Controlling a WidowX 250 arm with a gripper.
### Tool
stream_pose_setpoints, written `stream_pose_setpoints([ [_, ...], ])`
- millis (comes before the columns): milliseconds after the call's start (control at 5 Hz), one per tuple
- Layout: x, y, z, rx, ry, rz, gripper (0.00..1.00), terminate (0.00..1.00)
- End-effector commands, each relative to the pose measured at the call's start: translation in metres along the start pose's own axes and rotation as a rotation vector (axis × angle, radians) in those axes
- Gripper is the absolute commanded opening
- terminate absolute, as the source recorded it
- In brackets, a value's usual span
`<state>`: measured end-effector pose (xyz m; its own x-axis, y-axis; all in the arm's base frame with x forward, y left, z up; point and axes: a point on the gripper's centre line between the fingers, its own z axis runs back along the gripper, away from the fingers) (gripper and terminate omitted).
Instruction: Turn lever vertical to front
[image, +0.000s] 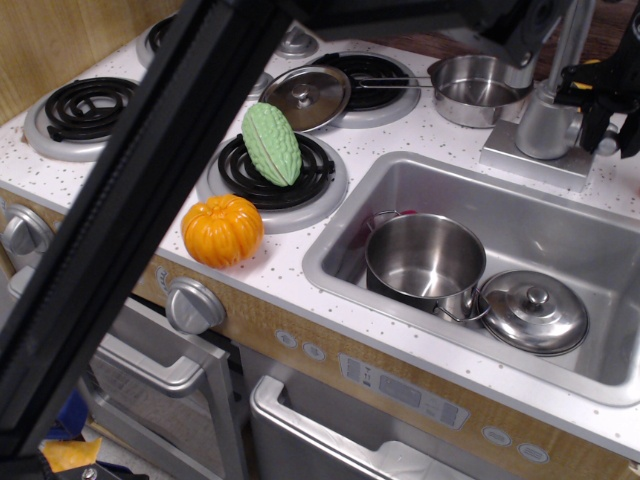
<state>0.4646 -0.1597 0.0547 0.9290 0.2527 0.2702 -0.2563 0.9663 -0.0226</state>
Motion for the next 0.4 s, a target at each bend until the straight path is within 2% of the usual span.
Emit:
stream_pose_setpoints([
  [0, -0.0082, -0.0131, 0.0067, -0.056, -0.047, -0.003, 0.0, 0.0],
  [200, -0.0087, -0.0124, 0.0027, -0.033, -0.063, -0.021, 0.0, 1.0],
])
